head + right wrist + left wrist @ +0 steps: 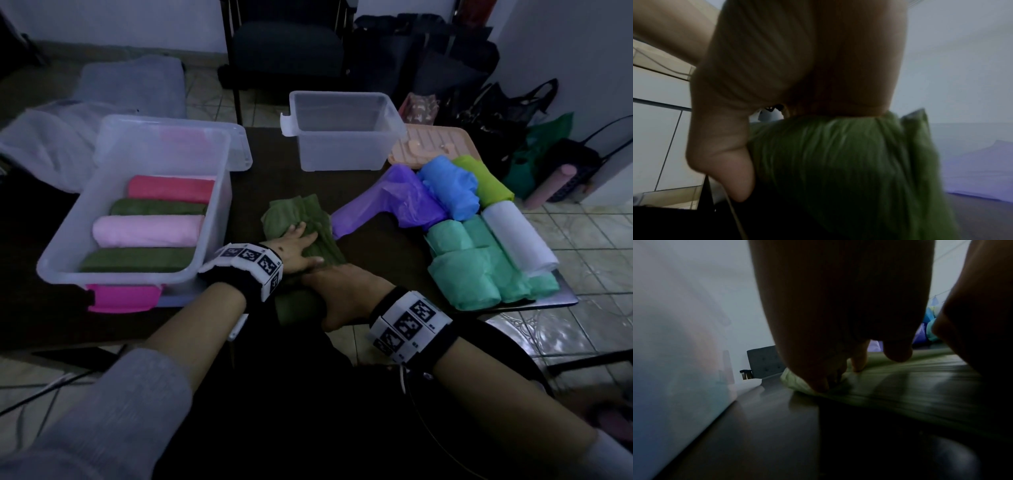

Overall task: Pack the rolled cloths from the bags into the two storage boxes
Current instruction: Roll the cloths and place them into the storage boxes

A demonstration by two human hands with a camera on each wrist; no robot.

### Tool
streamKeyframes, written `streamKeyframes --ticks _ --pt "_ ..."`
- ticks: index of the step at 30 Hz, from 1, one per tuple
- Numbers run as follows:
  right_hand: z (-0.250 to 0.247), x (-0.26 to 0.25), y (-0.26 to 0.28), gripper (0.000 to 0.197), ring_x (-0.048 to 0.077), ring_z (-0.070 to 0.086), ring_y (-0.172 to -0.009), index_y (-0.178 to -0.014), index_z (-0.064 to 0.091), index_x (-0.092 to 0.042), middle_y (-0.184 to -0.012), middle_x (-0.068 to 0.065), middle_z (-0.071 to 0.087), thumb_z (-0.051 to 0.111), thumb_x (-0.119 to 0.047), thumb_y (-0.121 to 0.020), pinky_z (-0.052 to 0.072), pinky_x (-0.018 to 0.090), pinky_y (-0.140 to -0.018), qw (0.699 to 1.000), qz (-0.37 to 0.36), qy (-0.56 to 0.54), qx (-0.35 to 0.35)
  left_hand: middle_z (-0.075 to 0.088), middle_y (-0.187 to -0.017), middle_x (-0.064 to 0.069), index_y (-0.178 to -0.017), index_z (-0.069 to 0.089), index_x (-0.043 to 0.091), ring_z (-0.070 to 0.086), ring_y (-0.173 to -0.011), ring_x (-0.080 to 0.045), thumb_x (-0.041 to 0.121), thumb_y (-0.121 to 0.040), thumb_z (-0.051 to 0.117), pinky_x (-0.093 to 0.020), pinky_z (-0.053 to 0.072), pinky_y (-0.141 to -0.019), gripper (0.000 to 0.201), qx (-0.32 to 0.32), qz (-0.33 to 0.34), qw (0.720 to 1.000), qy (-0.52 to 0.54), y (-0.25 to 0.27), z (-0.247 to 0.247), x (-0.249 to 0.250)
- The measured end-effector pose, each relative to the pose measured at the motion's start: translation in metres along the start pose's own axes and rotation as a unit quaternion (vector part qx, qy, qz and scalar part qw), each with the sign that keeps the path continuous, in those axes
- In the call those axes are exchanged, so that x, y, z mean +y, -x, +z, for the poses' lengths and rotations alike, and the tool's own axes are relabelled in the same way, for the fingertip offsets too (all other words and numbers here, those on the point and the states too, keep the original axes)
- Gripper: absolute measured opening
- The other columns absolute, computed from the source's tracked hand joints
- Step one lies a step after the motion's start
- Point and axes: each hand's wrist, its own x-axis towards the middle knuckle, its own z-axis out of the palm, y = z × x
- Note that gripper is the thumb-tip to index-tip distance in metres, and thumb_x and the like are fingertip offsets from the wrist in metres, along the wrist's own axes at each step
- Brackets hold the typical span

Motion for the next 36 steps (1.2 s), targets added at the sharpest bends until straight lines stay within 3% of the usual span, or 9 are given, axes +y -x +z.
streamKeyframes --ticks 10,12,15,19,24,27,29,33,36 --pt "0.004 -0.004 0.002 0.07 0.025 0.053 -0.116 -0.136 0.044 -0.022 -0.129 0.006 0.055 0.074 -0.026 -0.073 0.043 0.031 -0.089 0.999 -0.017 -0.047 0.008 -0.014 -0.157 -0.006 -0.151 0.001 0.02 -0.012 -0.145 -0.022 0.038 -0.099 0.038 -0.035 -0.003 -0.116 0.066 -0.001 0.014 1.0 0.002 0.001 0.0 -0.002" --pt "0.007 -0.003 0.004 0.072 0.026 0.052 -0.117 -0.138 0.04 -0.017 -0.13 0.008 0.053 0.074 -0.026 -0.075 0.043 0.032 -0.089 0.999 -0.011 -0.042 0.017 -0.014 -0.157 -0.006 -0.151 0.0 0.02 -0.011 -0.145 -0.023 0.035 -0.099 0.041 -0.034 -0.003 -0.116 0.068 0.001 0.016 1.0 0.001 0.001 0.0 -0.002" --pt "0.012 0.002 0.005 0.086 0.03 0.055 -0.109 -0.141 0.025 -0.006 -0.122 0.013 0.056 0.075 -0.025 -0.074 0.04 0.027 -0.077 0.998 0.014 -0.052 0.029 -0.014 -0.157 -0.007 -0.15 0.0 0.019 -0.012 -0.145 -0.023 0.033 -0.099 0.042 -0.035 -0.004 -0.116 0.068 0.001 0.02 1.0 0.01 0.002 0.0 -0.002" --pt "0.014 0.006 0.003 0.071 0.028 0.056 -0.106 -0.131 0.04 -0.007 -0.119 0.012 0.058 0.077 -0.023 -0.072 0.033 0.022 -0.071 0.997 0.018 -0.069 0.041 -0.014 -0.157 -0.006 -0.151 0.001 0.02 -0.012 -0.145 -0.023 0.033 -0.098 0.043 -0.036 -0.003 -0.116 0.068 0.007 0.016 1.0 0.007 0.001 0.002 -0.002" --pt "0.006 0.004 0.005 0.061 0.023 0.048 -0.118 -0.123 0.057 -0.008 -0.131 0.009 0.051 0.08 -0.021 -0.069 0.036 0.021 -0.09 0.991 -0.031 -0.11 0.063 -0.008 -0.158 -0.007 -0.151 0.004 0.02 -0.007 -0.146 -0.021 0.037 -0.097 0.044 -0.033 0.001 -0.116 0.069 0.025 0.021 0.999 0.012 0.002 0.001 -0.005" --pt "0.002 0.008 0.003 0.067 0.023 0.053 -0.115 -0.126 0.058 -0.013 -0.127 0.006 0.057 0.083 -0.025 -0.066 0.043 0.029 -0.096 0.99 -0.046 -0.119 0.06 -0.003 -0.158 -0.008 -0.151 0.007 0.02 -0.003 -0.146 -0.022 0.035 -0.097 0.046 -0.031 0.004 -0.116 0.069 0.041 0.033 0.998 0.02 0.005 0.001 -0.005" --pt "0.002 0.012 0.001 0.074 0.018 0.055 -0.108 -0.13 0.051 -0.015 -0.12 0.001 0.06 0.084 -0.029 -0.065 0.043 0.026 -0.088 0.988 -0.04 -0.14 0.059 0.004 -0.158 -0.008 -0.15 0.013 0.022 0.005 -0.146 -0.021 0.033 -0.096 0.048 -0.029 0.005 -0.116 0.065 0.062 0.043 0.997 0.034 0.007 -0.002 -0.007" --pt "-0.001 0.017 0.002 0.064 0.017 0.055 -0.095 -0.114 0.05 -0.011 -0.102 -0.002 0.057 0.085 -0.03 -0.064 0.039 0.024 -0.073 0.986 -0.019 -0.148 0.078 0.014 -0.157 -0.005 -0.143 0.036 0.021 0.012 -0.145 -0.02 0.026 -0.095 0.052 -0.029 0.006 -0.116 0.051 0.116 0.051 0.989 0.077 0.013 -0.005 -0.005" --pt "-0.004 0.019 0.003 0.056 0.009 0.051 -0.085 -0.11 0.057 -0.011 -0.091 -0.009 0.053 0.084 -0.031 -0.066 0.034 0.008 -0.06 0.985 -0.008 -0.151 0.081 0.032 -0.152 -0.005 -0.131 0.054 0.016 0.027 -0.14 -0.02 0.02 -0.093 0.055 -0.024 0.017 -0.112 0.038 0.204 0.033 0.968 0.139 0.023 -0.002 0.005"
